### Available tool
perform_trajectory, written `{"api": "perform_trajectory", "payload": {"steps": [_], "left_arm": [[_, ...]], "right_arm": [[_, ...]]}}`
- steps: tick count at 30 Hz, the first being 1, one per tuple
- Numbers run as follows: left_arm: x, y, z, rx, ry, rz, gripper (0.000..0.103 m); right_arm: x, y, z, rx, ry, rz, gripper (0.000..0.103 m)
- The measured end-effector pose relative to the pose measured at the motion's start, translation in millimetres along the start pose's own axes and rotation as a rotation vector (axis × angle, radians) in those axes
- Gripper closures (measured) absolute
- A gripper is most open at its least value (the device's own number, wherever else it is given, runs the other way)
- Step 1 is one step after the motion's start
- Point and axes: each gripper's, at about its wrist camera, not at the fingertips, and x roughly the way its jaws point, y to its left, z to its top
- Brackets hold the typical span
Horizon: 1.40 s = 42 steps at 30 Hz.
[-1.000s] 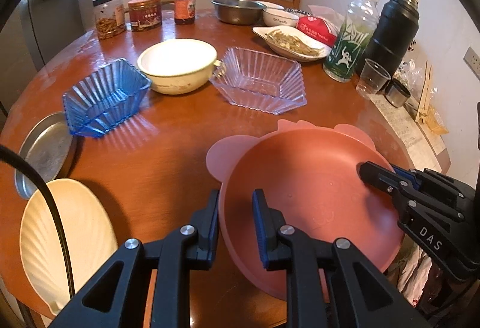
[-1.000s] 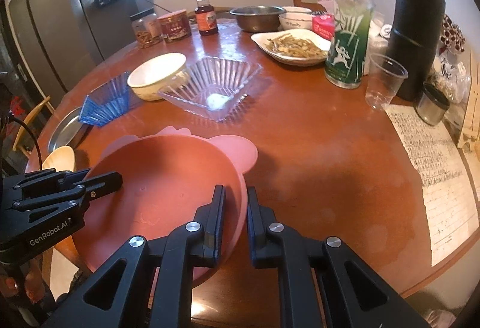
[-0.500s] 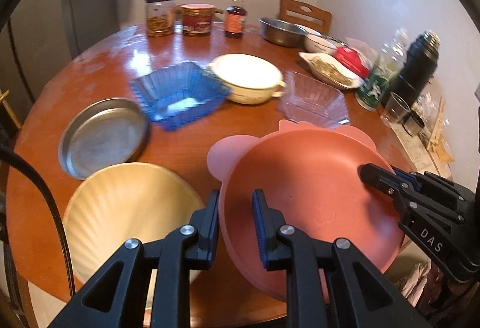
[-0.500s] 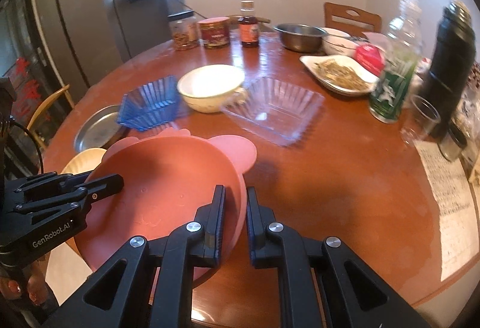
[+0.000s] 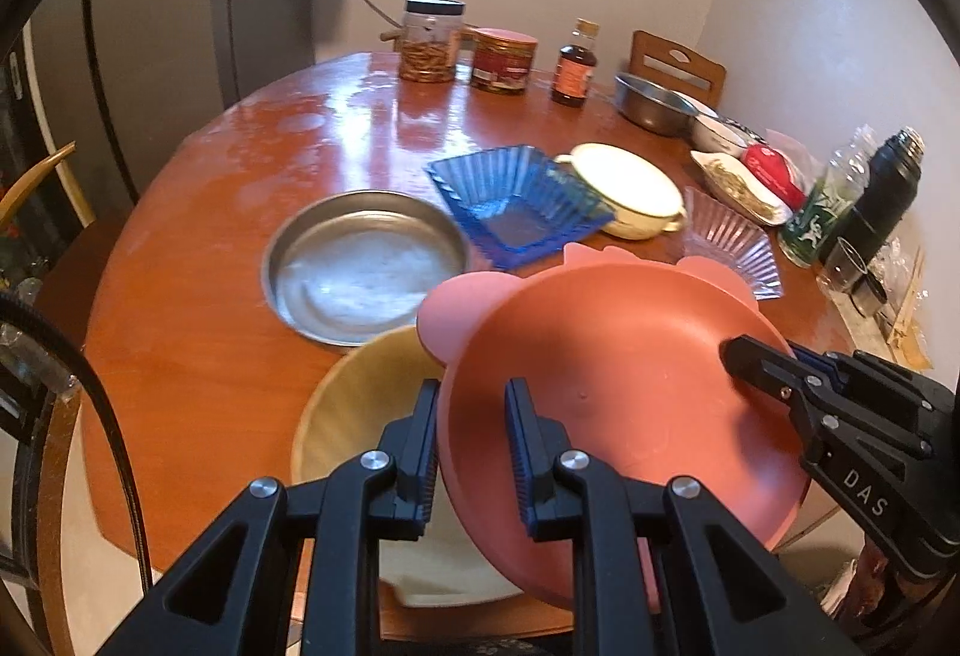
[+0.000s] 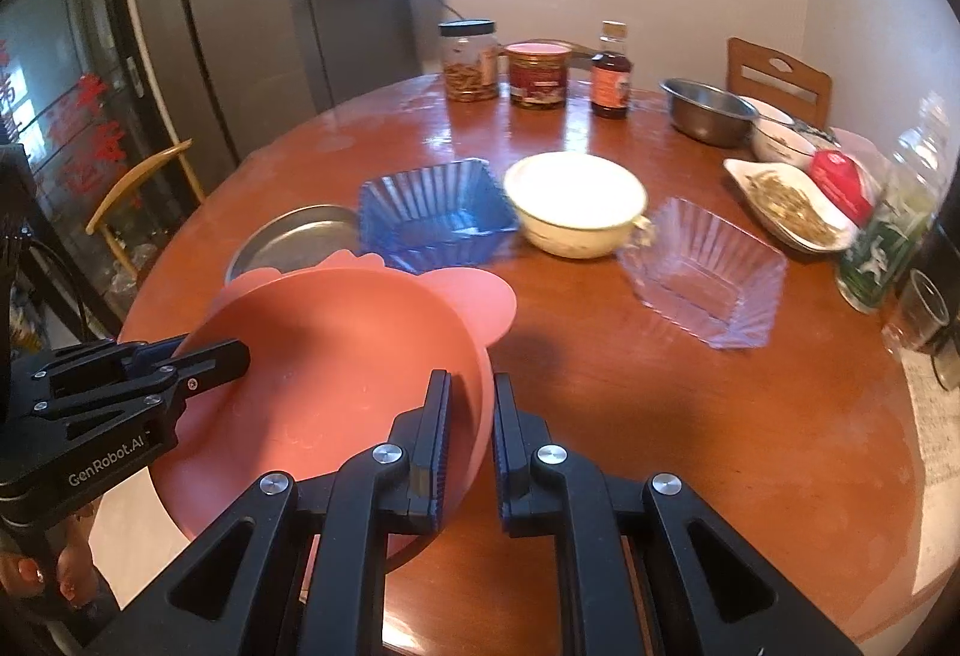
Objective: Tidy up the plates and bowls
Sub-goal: 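Lift the pink plate with both grippers and carry it over the shell plate, then hold the pink plate with both grippers beside the metal tray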
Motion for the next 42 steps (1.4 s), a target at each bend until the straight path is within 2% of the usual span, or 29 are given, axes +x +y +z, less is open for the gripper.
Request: {"api": "perform_trajectory", "payload": {"steps": [15, 42], "left_arm": [[0, 43, -8, -0.045, 0.0, 0.05, 0.081], [24, 56, -17, -0.046, 0.019, 0.075, 0.081]], "right_arm": [[26, 41, 8, -0.057, 0.023, 0.034, 0.09], [58, 48, -1, -0.068, 0.068, 0.038, 0.09]]}}
